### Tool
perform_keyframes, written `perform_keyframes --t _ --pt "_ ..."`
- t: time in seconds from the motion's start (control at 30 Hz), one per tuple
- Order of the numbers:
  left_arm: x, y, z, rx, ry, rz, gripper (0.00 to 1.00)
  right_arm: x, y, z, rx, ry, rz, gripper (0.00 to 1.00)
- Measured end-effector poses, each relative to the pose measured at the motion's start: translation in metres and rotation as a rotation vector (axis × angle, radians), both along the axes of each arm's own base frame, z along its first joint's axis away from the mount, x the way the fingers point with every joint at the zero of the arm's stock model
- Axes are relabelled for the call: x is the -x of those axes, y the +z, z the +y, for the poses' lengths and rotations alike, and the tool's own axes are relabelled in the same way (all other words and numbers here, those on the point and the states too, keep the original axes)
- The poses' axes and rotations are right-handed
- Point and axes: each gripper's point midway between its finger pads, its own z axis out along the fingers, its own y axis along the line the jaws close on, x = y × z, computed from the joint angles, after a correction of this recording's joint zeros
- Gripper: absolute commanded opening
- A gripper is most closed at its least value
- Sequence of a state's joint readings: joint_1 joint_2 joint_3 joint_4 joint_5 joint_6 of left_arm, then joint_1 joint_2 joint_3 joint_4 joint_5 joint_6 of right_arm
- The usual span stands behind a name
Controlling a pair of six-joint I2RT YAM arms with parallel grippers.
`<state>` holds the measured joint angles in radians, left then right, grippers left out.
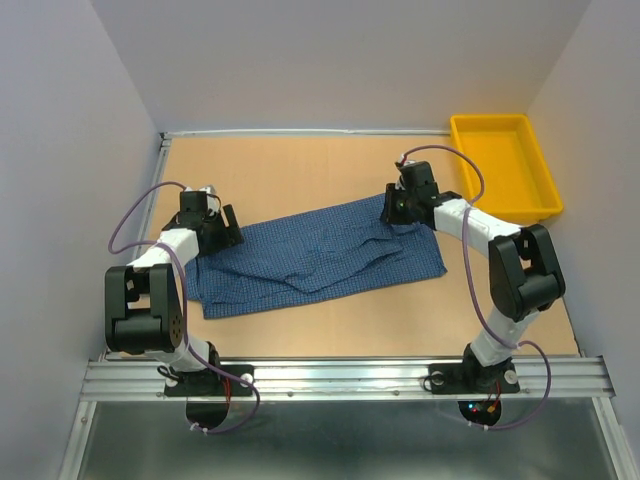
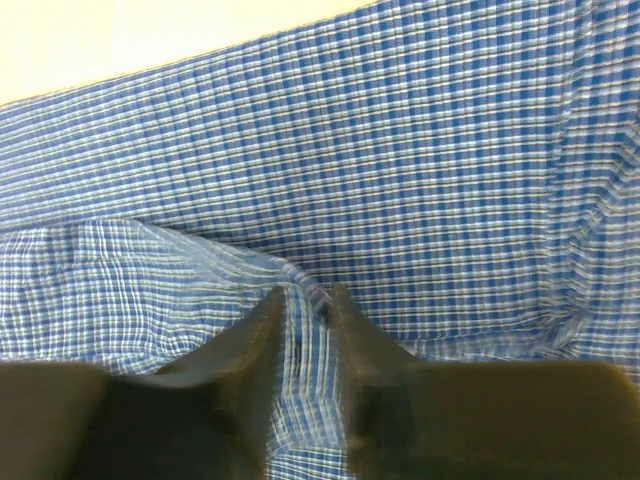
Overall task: Fold and stack the long sleeve shirts
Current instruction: Fold the shirt
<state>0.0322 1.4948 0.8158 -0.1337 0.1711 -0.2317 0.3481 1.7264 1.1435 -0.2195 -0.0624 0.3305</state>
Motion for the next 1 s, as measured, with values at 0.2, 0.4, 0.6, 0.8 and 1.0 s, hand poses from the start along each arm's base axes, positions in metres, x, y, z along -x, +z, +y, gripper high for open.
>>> perform_keyframes --t 0.2,0.4,0.6,0.8,1.0 --pt "0.0 0.0 -0.001 -0.004 -0.003 0.001 0.83 -0.002 0.0 -0.012 0.069 -0.024 0.012 0.55" --pt "0.0 0.002 -0.005 -0.007 -0.013 -0.007 0.83 0.002 0.014 -0.015 0.069 -0.034 -0.001 0.56" --pt "-0.001 0.035 -0.015 0.004 -0.033 -0.098 0.83 0.006 0.036 -0.006 -0.041 -0.074 -0.01 0.55" --pt "0.009 0.084 -0.028 0.098 0.039 -0.236 0.83 0.047 0.024 -0.002 -0.217 -0.15 0.079 0.55" --pt "0.037 0.058 -0.024 0.159 0.176 -0.167 0.81 0.106 0.022 0.03 -0.395 -0.112 0.138 0.55"
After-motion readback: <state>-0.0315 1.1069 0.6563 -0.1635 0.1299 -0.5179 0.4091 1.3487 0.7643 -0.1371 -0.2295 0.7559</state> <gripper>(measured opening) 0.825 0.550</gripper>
